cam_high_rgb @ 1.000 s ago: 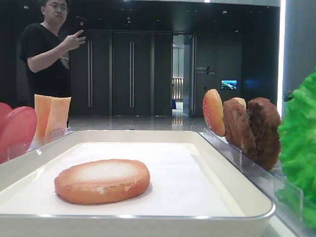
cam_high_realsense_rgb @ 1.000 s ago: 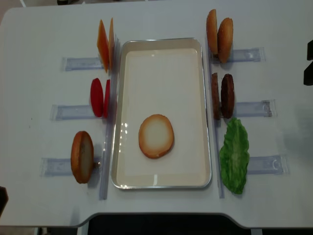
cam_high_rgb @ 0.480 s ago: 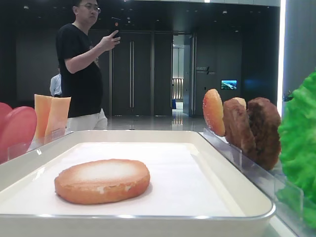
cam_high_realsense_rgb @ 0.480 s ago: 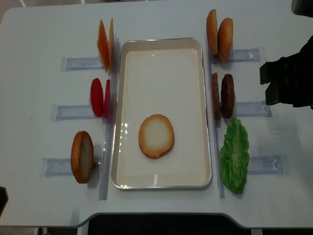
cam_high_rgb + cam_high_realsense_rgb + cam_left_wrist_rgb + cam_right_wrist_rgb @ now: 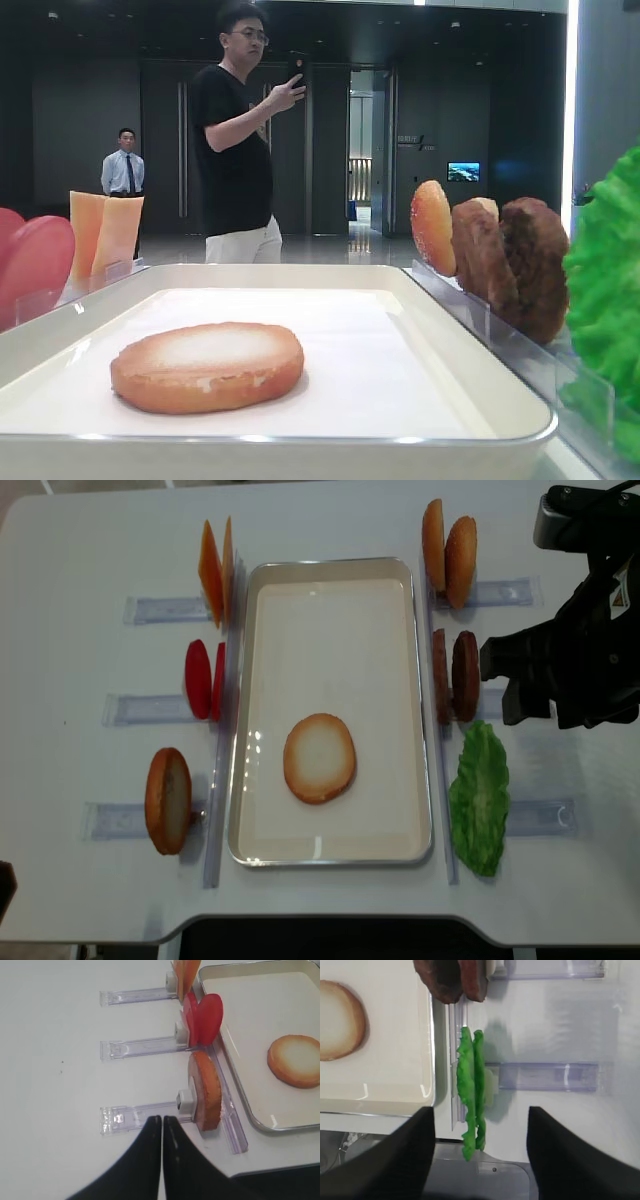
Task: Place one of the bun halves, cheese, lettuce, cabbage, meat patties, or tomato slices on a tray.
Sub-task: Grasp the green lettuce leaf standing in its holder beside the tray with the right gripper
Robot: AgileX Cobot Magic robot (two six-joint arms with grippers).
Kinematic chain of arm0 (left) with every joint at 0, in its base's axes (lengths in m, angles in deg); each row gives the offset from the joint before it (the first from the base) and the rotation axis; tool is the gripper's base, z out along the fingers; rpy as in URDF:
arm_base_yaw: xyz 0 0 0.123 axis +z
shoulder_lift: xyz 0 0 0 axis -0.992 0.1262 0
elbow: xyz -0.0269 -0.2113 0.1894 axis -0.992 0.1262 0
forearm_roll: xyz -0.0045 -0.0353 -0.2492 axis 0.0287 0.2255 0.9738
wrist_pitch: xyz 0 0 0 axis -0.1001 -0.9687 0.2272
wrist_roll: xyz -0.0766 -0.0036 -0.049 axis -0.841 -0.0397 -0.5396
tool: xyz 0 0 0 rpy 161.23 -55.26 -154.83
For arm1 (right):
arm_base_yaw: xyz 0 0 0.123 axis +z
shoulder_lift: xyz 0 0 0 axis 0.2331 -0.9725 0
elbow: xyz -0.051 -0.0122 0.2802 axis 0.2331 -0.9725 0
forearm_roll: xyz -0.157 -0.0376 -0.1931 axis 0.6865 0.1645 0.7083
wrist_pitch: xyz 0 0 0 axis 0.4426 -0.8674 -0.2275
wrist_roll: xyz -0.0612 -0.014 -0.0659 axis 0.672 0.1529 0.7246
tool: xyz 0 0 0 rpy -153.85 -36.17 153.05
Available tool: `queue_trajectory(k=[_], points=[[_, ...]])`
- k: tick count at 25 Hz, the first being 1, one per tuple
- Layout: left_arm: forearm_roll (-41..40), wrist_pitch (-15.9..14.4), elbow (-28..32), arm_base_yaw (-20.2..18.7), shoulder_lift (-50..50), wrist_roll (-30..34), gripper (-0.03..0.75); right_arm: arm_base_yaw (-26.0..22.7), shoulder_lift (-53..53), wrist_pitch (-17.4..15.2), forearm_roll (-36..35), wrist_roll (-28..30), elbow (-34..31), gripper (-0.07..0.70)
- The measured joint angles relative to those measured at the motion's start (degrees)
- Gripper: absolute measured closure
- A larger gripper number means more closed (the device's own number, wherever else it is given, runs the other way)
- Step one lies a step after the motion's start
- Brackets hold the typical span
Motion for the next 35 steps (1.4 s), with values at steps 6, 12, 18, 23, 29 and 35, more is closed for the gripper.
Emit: queue_trajectory(k=[6,12,18,23,29,35], points=[[0.0,0.0,0.0,0.0,0.0,0.0,0.715,0.4,-1.2,0.0,0.1,-0.3,-0.1,0.240],[0.0,0.0,0.0,0.0,0.0,0.0,0.715,0.9,-1.3,0.1,0.1,-1.2,-4.2,0.240],[0.0,0.0,0.0,0.0,0.0,0.0,0.715,2.8,-1.3,0.3,-3.0,-2.3,-5.8,0.240],[0.0,0.0,0.0,0.0,0.0,0.0,0.715,2.9,-1.3,1.5,-3.5,-3.0,-5.8,0.240],[0.0,0.0,0.0,0.0,0.0,0.0,0.715,2.9,-1.3,5.4,-3.6,-3.2,-5.8,0.240],[0.0,0.0,0.0,0.0,0.0,0.0,0.715,2.9,-1.3,6.5,-2.1,-3.2,-5.8,0.240]])
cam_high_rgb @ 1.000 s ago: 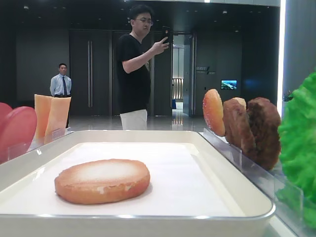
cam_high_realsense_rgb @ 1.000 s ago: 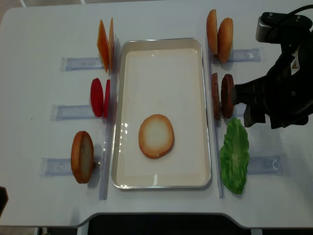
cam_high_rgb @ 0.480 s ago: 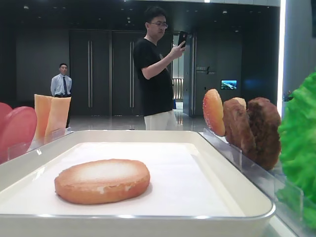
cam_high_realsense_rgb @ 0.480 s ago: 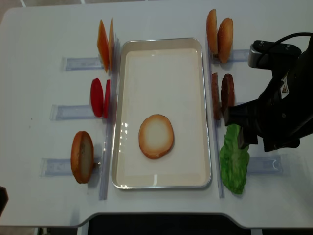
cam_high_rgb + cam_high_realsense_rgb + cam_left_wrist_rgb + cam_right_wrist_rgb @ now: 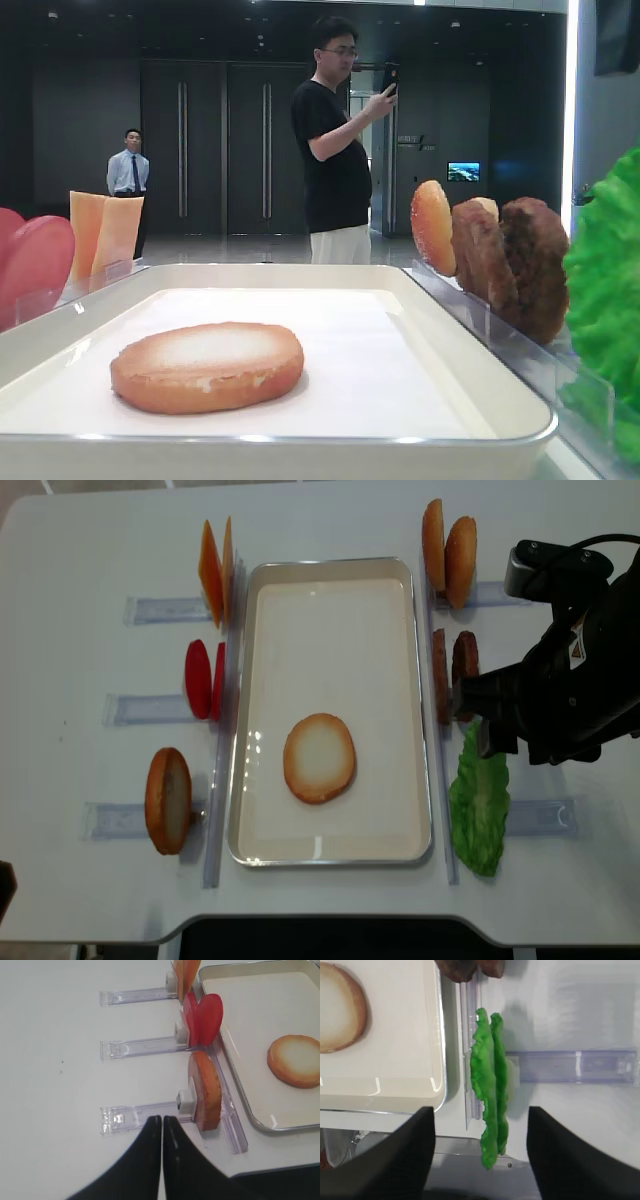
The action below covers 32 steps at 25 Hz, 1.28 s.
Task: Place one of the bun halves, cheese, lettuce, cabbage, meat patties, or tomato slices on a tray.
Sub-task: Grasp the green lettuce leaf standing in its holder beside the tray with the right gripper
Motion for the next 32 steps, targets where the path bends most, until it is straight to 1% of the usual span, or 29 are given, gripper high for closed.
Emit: queue_trajectory(k=[4,8,12,20,32], points=[[0.0,0.0,0.0,0.0,0.0,0.0,0.715,0.0,0.0,0.2,0.9,0.0,0.0,0.240],[0.0,0.0,0.0,0.0,0.0,0.0,0.715,0.0,-0.1,1.1,0.9,-0.1,0.0,0.240],[0.0,0.0,0.0,0.0,0.0,0.0,0.715,0.5,-1.9,1.4,0.7,-0.1,-0.5,0.240],[0.0,0.0,0.0,0.0,0.0,0.0,0.715,2.8,-6.3,1.5,0.8,-0.1,-0.6,0.241],[0.0,0.0,0.0,0.0,0.0,0.0,0.715,2.7,-6.3,1.2,1.1,-0.1,-0.6,0.249]])
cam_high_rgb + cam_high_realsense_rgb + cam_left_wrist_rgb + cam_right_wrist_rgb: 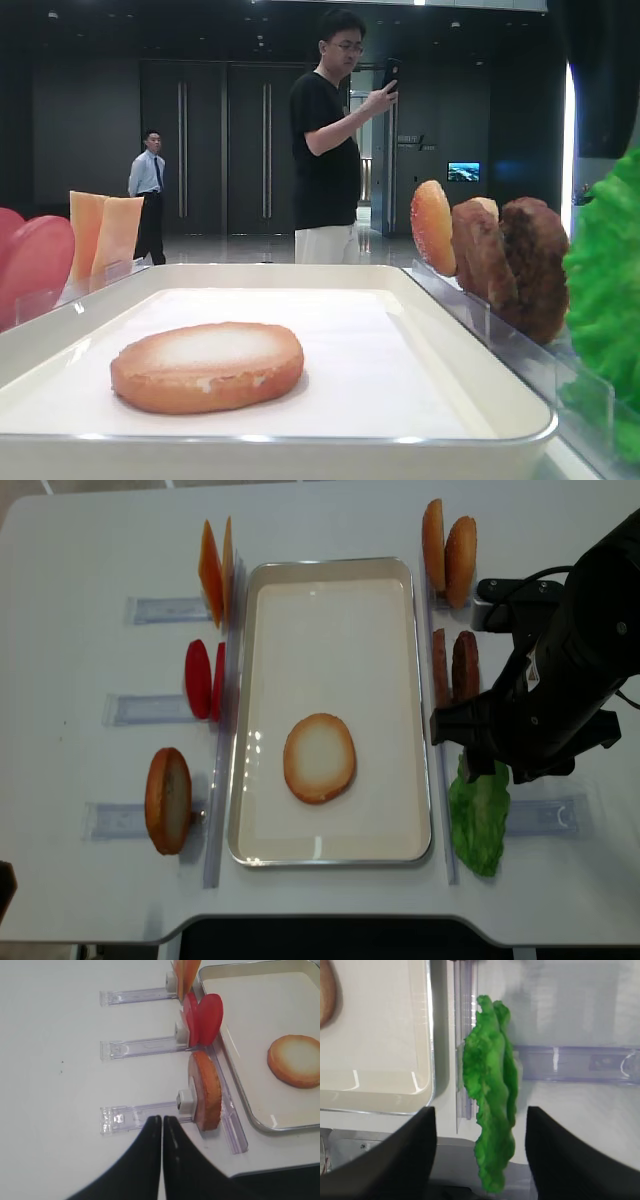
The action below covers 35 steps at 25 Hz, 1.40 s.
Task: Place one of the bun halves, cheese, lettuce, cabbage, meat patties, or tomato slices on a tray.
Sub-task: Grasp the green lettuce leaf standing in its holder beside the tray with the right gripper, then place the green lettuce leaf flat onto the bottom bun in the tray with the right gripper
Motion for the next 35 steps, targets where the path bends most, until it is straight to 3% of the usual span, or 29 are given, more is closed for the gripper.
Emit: queue_trajectory(k=[3,11,19,22,27,35], points=[[0.0,0.0,0.0,0.0,0.0,0.0,0.715,0.0,0.0,0.0,0.1,0.0,0.0,0.315],[0.0,0.0,0.0,0.0,0.0,0.0,0.715,0.0,0.0,0.0,0.2,0.0,0.0,0.617],[0.0,0.0,0.0,0.0,0.0,0.0,0.715,0.0,0.0,-0.1,-1.7,0.0,0.0,0.617],[0.0,0.0,0.0,0.0,0.0,0.0,0.715,0.0,0.0,-2.0,-1.9,0.0,0.6,0.617],[0.0,0.0,0.0,0.0,0.0,0.0,0.715,0.0,0.0,-6.7,-2.0,-0.1,4.6,0.617],[0.0,0.0,0.0,0.0,0.0,0.0,0.715,1.5,0.0,-7.4,-4.0,-0.2,13.0,0.617]])
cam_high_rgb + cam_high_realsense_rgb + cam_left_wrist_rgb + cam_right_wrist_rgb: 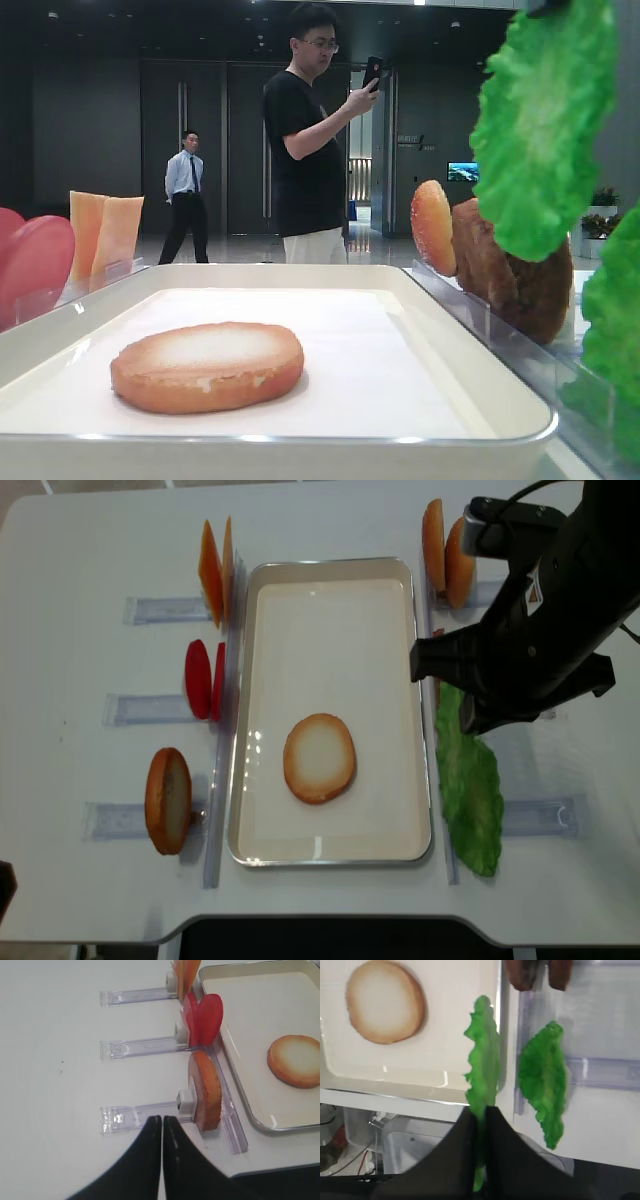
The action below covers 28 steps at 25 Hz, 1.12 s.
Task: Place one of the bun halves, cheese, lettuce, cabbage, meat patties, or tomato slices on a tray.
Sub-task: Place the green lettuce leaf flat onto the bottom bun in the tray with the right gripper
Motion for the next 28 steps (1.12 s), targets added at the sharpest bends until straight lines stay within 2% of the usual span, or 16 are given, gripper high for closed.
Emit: queue_trajectory(k=[4,12,15,22,28], points=[[0.0,0.0,0.0,0.0,0.0,0.0,0.715,1.5,0.0,1.3,-2.6,0.1,1.4,0.617],[0.0,0.0,0.0,0.0,0.0,0.0,0.715,1.8,-0.1,13.8,-12.4,7.0,1.4,0.617],[0.0,0.0,0.0,0.0,0.0,0.0,0.715,1.8,-1.2,16.7,-15.3,9.9,1.4,0.617],[0.0,0.0,0.0,0.0,0.0,0.0,0.715,2.4,-6.7,22.0,-27.2,21.5,1.4,0.617],[0.0,0.0,0.0,0.0,0.0,0.0,0.715,2.4,-11.1,24.0,-37.7,31.7,1.4,0.617]])
